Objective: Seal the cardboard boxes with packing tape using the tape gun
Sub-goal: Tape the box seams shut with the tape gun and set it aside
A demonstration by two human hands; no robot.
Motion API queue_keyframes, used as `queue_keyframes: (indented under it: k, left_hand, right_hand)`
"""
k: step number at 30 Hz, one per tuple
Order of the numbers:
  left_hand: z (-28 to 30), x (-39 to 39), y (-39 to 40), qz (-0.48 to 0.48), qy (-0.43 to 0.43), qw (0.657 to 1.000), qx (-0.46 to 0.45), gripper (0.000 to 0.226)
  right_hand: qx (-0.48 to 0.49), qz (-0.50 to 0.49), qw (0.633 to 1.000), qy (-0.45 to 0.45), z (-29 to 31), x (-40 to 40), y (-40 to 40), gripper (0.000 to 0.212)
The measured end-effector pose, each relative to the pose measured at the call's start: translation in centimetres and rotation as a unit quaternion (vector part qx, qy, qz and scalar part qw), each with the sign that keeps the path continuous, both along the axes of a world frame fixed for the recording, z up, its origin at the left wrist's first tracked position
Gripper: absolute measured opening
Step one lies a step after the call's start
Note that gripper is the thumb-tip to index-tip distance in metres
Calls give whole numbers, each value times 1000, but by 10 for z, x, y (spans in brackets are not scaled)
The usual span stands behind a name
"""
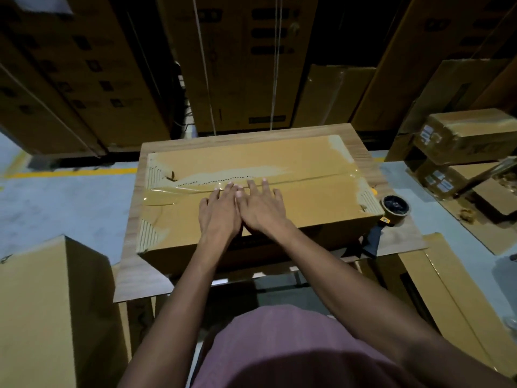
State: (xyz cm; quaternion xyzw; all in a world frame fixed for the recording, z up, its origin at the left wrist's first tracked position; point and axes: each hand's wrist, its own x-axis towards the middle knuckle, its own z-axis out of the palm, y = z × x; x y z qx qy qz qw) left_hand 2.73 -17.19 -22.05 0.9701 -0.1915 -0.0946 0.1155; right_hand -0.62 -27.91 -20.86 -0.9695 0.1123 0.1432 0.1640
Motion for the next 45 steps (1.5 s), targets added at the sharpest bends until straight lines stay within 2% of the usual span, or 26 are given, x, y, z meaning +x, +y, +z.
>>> queue_keyframes:
  k: [2,6,11,13,15,17,19,27,33,35,40,45]
  left_hand:
    - [-1,4,16,17,-11,999,-33,49]
    - [-6,11,65,105,-44,992,-56,46]
    - [-11,14,93,136,-59,988,-45,48]
    - [-12,13,88,128,-51,990,-20,51]
    - [-13,14,86,114,-44,993,-2,53]
    - [-13,18,91,108,-53,993,-2,51]
    - [-13,23,99,122,-67,990,-15,48]
    - [-13,10,116,208,-130,969,-40,47]
    - [-10,15,117,184,-136,973,-37,46]
    - [-3,21,121,171,-140,975,-31,43]
    - [7,31,139,191,-118,973,-52,27]
    - [-3,31,140,186,-104,976,-41,44]
  right_hand:
    - [-20,-12,1000,-7,-3,-4,-13,60]
    - [-80,-103,991,-21,-11,-28,-51,61]
    - [-48,-157,986,-2,-5,-22,-33,63]
    - [-47,-128,991,-9,-2,-11,-6,67]
    - [-29,-53,998,-6,-3,2,33,67]
    - [-11,22,1000,-12,-5,13,69,65]
    - [-7,51,998,-28,-5,19,84,65]
    - [-48,-21,998,-30,-15,2,50,58]
    - [-47,-84,995,-31,-12,-5,37,56]
    - [-54,-63,996,-17,-10,2,54,61]
    - [-59,117,991,-35,-13,40,126,57]
    - [-52,139,989,-28,-13,57,132,57]
